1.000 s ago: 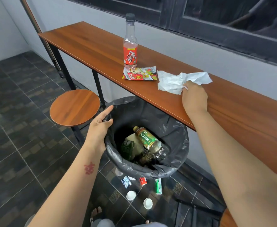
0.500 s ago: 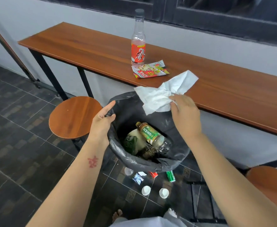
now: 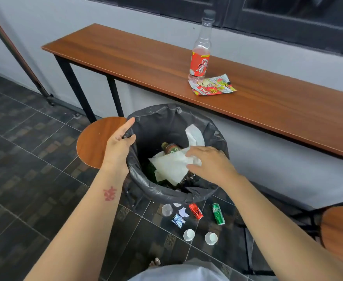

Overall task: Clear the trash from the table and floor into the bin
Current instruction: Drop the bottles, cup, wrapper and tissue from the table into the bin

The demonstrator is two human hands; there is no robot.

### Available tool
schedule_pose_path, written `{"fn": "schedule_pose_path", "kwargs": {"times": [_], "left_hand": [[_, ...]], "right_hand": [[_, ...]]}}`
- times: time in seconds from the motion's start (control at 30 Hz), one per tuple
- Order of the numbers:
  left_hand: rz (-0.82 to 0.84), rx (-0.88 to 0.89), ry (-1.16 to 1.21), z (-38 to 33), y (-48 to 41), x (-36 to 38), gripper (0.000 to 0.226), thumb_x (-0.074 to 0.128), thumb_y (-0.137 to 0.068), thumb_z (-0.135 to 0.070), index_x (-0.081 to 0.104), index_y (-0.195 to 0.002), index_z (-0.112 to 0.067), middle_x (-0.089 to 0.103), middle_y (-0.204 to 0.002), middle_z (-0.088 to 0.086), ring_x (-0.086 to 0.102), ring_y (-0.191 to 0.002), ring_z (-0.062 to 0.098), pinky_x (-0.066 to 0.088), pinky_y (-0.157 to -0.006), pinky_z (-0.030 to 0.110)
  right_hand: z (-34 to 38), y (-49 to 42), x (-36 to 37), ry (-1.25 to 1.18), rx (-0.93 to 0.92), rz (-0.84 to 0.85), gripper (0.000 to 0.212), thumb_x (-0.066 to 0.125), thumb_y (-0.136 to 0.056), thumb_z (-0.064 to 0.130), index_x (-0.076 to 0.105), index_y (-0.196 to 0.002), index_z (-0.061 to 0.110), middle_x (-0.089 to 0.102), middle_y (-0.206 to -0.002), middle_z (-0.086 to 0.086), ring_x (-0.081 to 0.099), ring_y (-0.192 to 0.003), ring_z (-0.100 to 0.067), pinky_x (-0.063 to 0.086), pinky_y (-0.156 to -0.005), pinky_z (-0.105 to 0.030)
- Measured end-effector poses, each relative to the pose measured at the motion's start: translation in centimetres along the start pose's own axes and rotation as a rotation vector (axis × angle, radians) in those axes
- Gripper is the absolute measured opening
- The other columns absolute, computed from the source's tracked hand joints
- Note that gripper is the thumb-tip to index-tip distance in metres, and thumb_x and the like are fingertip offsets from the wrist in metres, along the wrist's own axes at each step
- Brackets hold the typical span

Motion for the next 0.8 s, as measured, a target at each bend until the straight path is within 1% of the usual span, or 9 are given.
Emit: {"fn": "schedule_pose_path", "kwargs": {"times": [0.07, 0.1, 0.23, 0.3, 0.37, 0.47, 0.63, 0.73, 0.8], "left_hand": [[-0.026, 0.001, 0.017, 0.1, -0.9, -0.9, 0.045, 0.055, -0.100, -0.006, 0.065, -0.130, -0.039, 0.047, -0.150, -0.013, 0.037, -0.143, 0.018, 0.033, -0.110, 0.036], [-0.040, 0.001, 0.020, 0.1, -1.4, -1.3, 0.045, 0.055, -0.100, -0.007, 0.065, -0.128, -0.040, 0.047, -0.149, -0.014, 0.037, -0.143, 0.019, 0.032, -0.112, 0.039], [-0.097, -0.003, 0.030, 0.3, -3.4, -2.7, 0.045, 0.057, -0.099, -0.008, 0.067, -0.122, -0.045, 0.047, -0.148, -0.015, 0.038, -0.142, 0.018, 0.033, -0.115, 0.044], [-0.108, 0.004, 0.044, 0.3, -4.4, -3.2, 0.046, 0.057, -0.099, -0.005, 0.068, -0.123, -0.043, 0.048, -0.148, -0.015, 0.037, -0.142, 0.017, 0.033, -0.116, 0.044], [-0.105, 0.009, 0.063, 0.4, -5.2, -3.6, 0.047, 0.056, -0.098, -0.003, 0.068, -0.124, -0.041, 0.049, -0.148, -0.014, 0.039, -0.141, 0.016, 0.034, -0.116, 0.043], [-0.097, 0.025, 0.084, 1.0, -6.7, -4.2, 0.049, 0.055, -0.097, -0.001, 0.069, -0.124, -0.040, 0.053, -0.145, -0.014, 0.044, -0.137, 0.014, 0.036, -0.115, 0.043], [-0.070, 0.037, 0.088, 2.3, -8.7, -4.9, 0.052, 0.055, -0.096, -0.001, 0.069, -0.120, -0.045, 0.055, -0.143, -0.013, 0.045, -0.137, 0.017, 0.036, -0.114, 0.046], [-0.072, 0.023, 0.082, 2.6, -9.4, -5.1, 0.053, 0.054, -0.097, -0.002, 0.068, -0.119, -0.049, 0.053, -0.145, -0.014, 0.042, -0.139, 0.018, 0.035, -0.115, 0.048], [-0.071, 0.026, 0.075, 2.9, -9.7, -5.3, 0.053, 0.054, -0.098, -0.004, 0.068, -0.119, -0.050, 0.053, -0.145, -0.014, 0.043, -0.139, 0.020, 0.035, -0.114, 0.051]], "right_hand": [[0.4, -0.9, -0.3, 0.020, 0.006, -0.008, 0.038, 0.054, -0.090, 0.048, 0.055, -0.126, 0.038, 0.046, -0.145, 0.018, 0.041, -0.131, -0.017, 0.036, -0.106, -0.043], [0.7, -1.3, -0.6, 0.025, -0.010, -0.058, 0.037, 0.054, -0.089, 0.050, 0.056, -0.124, 0.037, 0.049, -0.141, 0.017, 0.042, -0.130, -0.017, 0.036, -0.104, -0.042], [2.0, -2.3, -4.0, -0.023, -0.113, -0.500, 0.030, 0.055, -0.090, 0.041, 0.065, -0.111, 0.023, 0.069, -0.106, 0.007, 0.058, -0.106, -0.020, 0.039, -0.088, -0.033], [1.9, -3.2, -6.6, -0.107, -0.076, -0.713, 0.027, 0.057, -0.090, 0.032, 0.064, -0.111, 0.017, 0.067, -0.106, 0.004, 0.055, -0.105, -0.022, 0.039, -0.087, -0.035], [1.0, -4.9, -8.9, -0.120, 0.012, -0.832, 0.031, 0.059, -0.090, 0.029, 0.060, -0.116, 0.014, 0.063, -0.115, 0.000, 0.051, -0.109, -0.024, 0.037, -0.089, -0.034], [-1.2, -8.5, -10.8, -0.219, 0.145, -0.851, 0.047, 0.064, -0.087, 0.034, 0.053, -0.126, 0.009, 0.057, -0.127, -0.008, 0.049, -0.119, -0.028, 0.034, -0.097, -0.032], [-3.4, -14.2, -11.4, -0.473, 0.286, -0.690, 0.080, 0.068, -0.085, 0.047, 0.033, -0.146, 0.008, 0.039, -0.150, -0.008, 0.034, -0.139, -0.023, 0.027, -0.111, -0.032], [-3.6, -16.9, -11.3, -0.559, 0.321, -0.679, 0.090, 0.068, -0.077, 0.056, 0.032, -0.146, 0.011, 0.046, -0.145, -0.007, 0.043, -0.133, -0.023, 0.038, -0.109, -0.041], [-3.6, -18.0, -11.1, -0.625, 0.331, -0.690, 0.086, 0.069, -0.076, 0.056, 0.034, -0.142, 0.014, 0.054, -0.135, -0.005, 0.053, -0.121, -0.021, 0.045, -0.101, -0.036]]}}
Point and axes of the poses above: each hand's wrist, its own y-axis away from the middle knuckle, its own x-axis out of the palm, z = x × y, the point moved 5 cm from there along -y, towards the middle knuckle
